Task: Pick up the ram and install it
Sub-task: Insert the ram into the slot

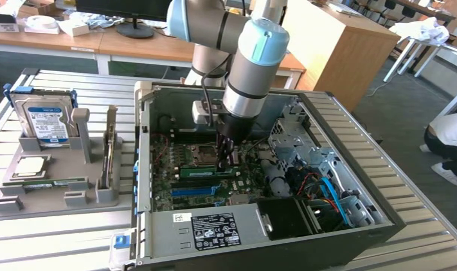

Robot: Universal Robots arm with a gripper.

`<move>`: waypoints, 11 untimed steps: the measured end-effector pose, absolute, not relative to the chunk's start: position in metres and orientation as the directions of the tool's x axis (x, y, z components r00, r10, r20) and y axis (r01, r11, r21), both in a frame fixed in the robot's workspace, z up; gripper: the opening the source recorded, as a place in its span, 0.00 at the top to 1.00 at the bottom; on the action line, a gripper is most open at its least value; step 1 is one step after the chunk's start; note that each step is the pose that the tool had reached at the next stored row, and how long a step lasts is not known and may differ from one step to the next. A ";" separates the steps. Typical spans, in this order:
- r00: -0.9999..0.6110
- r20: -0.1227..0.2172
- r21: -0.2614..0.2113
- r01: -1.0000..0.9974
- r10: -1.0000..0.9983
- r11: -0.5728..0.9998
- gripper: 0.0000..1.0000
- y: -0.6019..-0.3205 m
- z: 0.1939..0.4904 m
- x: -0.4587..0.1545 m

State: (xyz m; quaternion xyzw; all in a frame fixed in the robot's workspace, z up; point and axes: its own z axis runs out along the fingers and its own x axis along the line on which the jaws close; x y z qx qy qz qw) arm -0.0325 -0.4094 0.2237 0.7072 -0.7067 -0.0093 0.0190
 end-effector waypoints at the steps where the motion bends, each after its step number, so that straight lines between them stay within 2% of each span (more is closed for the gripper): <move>1: 0.001 0.014 0.040 -0.999 -1.000 0.000 0.88 -0.409 0.224 -0.033; 7: 0.001 0.014 0.040 -0.999 -1.000 0.000 0.87 -0.409 0.224 -0.033; 8: 0.001 0.014 0.040 -0.999 -1.000 0.000 0.82 -0.409 0.224 -0.033; 9: 0.001 0.014 0.040 -0.999 -1.000 0.000 0.82 -0.409 0.224 -0.033; 10: 0.001 0.014 0.040 -0.999 -1.000 0.000 0.75 -0.409 0.224 -0.033; 11: 0.001 0.014 0.040 -0.999 -1.000 0.000 0.75 -0.409 0.224 -0.033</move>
